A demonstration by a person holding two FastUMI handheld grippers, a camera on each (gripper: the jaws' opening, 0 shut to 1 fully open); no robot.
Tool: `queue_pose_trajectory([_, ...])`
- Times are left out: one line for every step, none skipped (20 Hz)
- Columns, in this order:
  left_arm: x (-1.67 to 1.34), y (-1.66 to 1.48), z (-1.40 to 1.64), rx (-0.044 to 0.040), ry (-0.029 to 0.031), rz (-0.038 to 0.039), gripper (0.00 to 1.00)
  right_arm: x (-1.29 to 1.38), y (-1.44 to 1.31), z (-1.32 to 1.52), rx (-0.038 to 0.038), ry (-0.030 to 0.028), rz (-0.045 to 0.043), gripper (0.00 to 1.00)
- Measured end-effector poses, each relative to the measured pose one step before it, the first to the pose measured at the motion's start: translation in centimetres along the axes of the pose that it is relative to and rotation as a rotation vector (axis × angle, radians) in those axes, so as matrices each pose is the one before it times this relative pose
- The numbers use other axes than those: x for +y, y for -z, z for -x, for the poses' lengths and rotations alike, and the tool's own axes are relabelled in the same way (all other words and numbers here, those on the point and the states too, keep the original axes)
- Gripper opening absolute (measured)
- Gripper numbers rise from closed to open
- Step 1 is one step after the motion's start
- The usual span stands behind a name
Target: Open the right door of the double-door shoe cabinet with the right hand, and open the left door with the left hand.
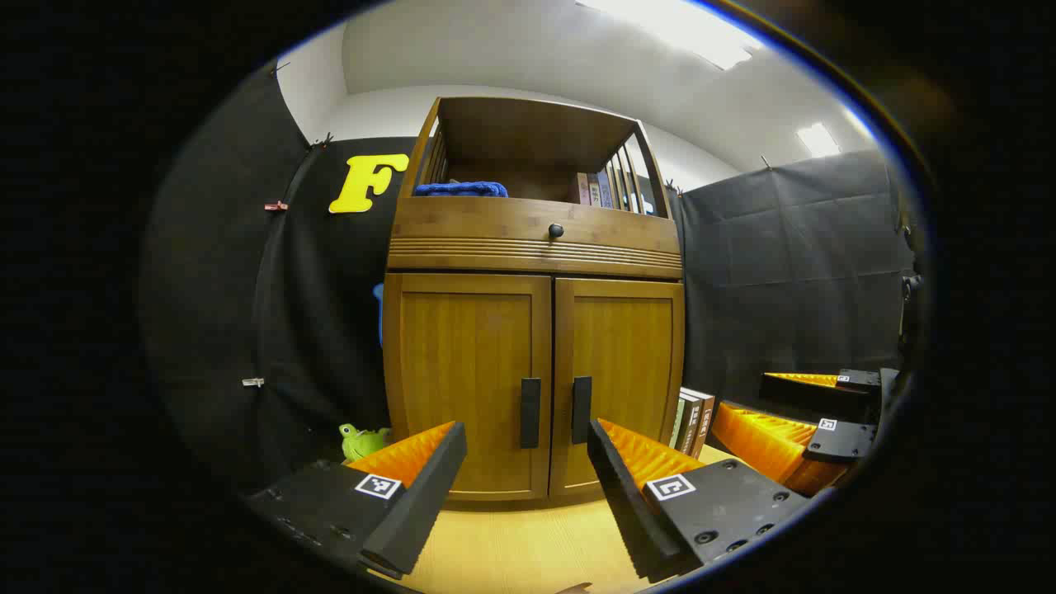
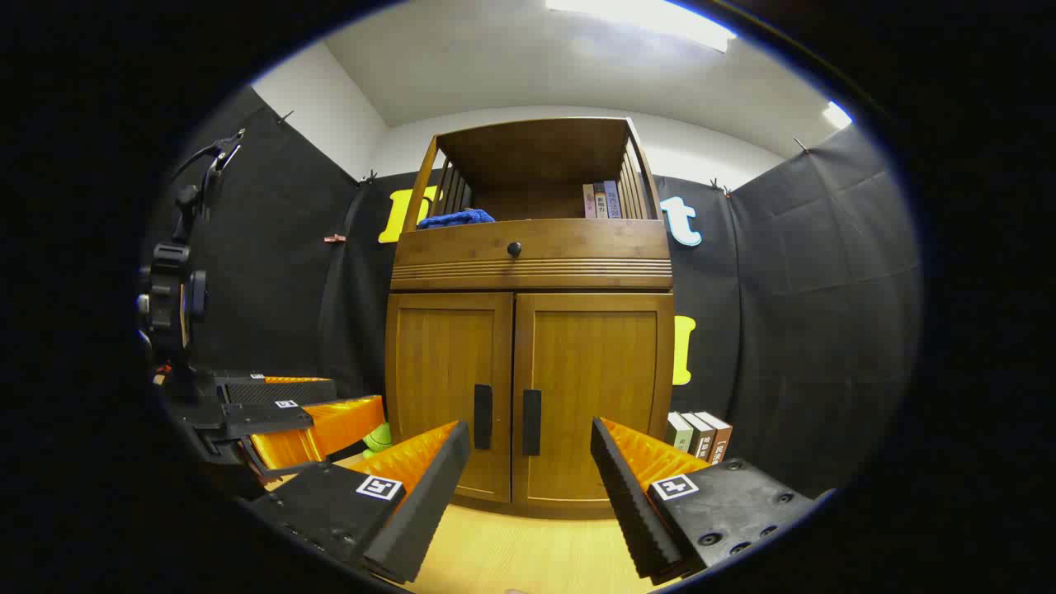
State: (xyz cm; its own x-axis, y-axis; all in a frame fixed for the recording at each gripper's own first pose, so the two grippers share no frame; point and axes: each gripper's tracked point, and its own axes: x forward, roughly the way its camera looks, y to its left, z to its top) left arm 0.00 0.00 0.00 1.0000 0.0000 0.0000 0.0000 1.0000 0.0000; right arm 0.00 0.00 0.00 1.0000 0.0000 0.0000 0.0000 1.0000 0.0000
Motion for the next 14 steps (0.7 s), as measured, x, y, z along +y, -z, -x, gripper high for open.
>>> queue_pose_trajectory([0.012, -0.082, 0.026, -0.00207, 0.00059, 0.0002, 0.92, -0.002, -0.091, 0.125, -0.00152, 0.0016, -0.00757, 0.94])
queue_pose_trajectory([0.029, 0.037, 0.043, -0.00054, 0.00018, 0.00207, 0.92, -0.099, -0.231, 0.107, -0.00382, 0.00058, -0.00585, 0.95])
queue_pose_trajectory([-0.001, -0.031, 0.006, -0.00005, -0.00068, 0.00266, 0.92, -0.078, -0.276, 0.124, -0.00333, 0.00037, -0.00276, 0.95])
queue_pose_trajectory([-0.014, 0.006, 0.05, 0.00002, 0.00032, 0.00119, 0.93, -0.112, -0.063, 0.066, -0.00231, 0.00232, 0.00126, 0.95])
queue_pose_trajectory([0.03, 0.005, -0.005, 0.00285, -0.00111, -0.00112, 0.92, -0.114, -0.001, 0.043, -0.00249, 0.00367, 0.00529, 0.94])
queue_pose_trajectory([0.03, 0.043, 0.06, 0.00347, -0.00264, -0.00151, 0.92, -0.133, 0.016, 0.018, -0.00066, 0.00244, 0.00689, 0.94])
queue_pose_trajectory([-0.006, -0.027, 0.001, 0.00342, -0.00311, -0.00132, 0.93, -0.753, 0.297, 0.4, 0.00015, 0.0001, 0.00481, 0.94])
queue_pose_trajectory([-0.008, 0.068, 0.033, 0.00323, -0.00157, -0.00186, 0.93, 0.021, 0.023, 0.108, 0.00144, -0.00036, 0.00211, 0.94])
queue_pose_trajectory([-0.018, -0.012, 0.039, 0.00329, 0.00096, -0.00279, 0.93, 0.004, 0.025, 0.06, 0.00228, -0.00086, 0.00049, 0.94])
queue_pose_trajectory([-0.012, 0.021, -0.032, 0.00163, 0.00167, -0.00286, 0.93, 0.008, 0.007, 0.049, 0.00095, -0.00184, -0.00096, 0.94])
queue_pose_trajectory([0.03, -0.041, 0.007, -0.00012, 0.00195, -0.00328, 0.93, -0.049, -0.039, 0.037, 0.00114, -0.00122, 0.00013, 0.94])
queue_pose_trajectory([-0.043, 0.04, 0.014, 0.00059, 0.00156, -0.00269, 0.92, -0.034, -0.034, 0.032, 0.00049, 0.00038, 0.00051, 0.95])
queue_pose_trajectory([-0.019, -0.065, 0.003, -0.0006, 0.00295, 0.00023, 0.92, -0.062, -0.022, 0.01, -0.00093, 0.00057, 0.00084, 0.95])
queue_pose_trajectory([-0.052, -0.026, 0.034, -0.00156, 0.00301, 0.00321, 0.92, -0.157, -0.002, -0.04, 0.00076, 0.0038, 0.00191, 0.94])
